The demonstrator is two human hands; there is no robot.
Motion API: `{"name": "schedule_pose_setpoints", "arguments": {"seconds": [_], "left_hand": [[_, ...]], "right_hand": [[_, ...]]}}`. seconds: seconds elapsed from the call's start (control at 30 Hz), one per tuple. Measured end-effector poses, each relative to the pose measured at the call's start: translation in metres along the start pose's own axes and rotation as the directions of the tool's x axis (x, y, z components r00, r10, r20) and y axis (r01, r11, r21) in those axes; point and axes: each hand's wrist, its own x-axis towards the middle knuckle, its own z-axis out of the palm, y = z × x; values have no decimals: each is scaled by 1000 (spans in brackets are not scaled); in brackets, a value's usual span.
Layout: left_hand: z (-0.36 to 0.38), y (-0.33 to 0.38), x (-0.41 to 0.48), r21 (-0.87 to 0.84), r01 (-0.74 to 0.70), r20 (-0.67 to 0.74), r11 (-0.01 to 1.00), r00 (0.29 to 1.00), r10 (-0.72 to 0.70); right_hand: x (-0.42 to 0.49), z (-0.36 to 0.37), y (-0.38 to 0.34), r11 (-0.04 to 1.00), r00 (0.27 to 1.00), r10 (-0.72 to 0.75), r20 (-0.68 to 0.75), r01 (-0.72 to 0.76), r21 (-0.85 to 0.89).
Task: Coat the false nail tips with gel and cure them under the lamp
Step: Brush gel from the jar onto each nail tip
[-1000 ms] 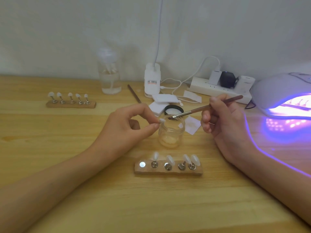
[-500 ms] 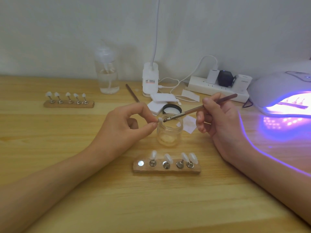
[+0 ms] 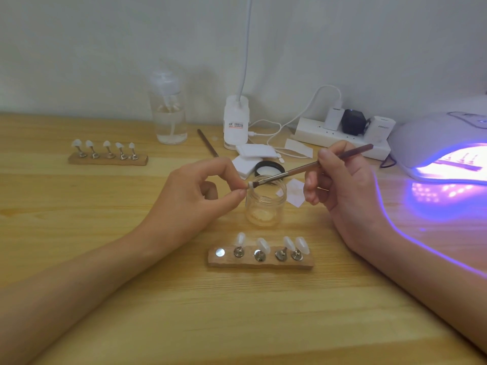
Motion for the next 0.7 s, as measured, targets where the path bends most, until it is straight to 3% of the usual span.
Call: {"name": "schedule_pose_setpoints", "arguments": {"seconds": [0.7], "left_hand": [[1, -2, 0, 16, -54, -11, 998, 998, 54]], "right_hand": [[0, -1, 0, 1000, 999, -9, -40, 9, -8]]}}
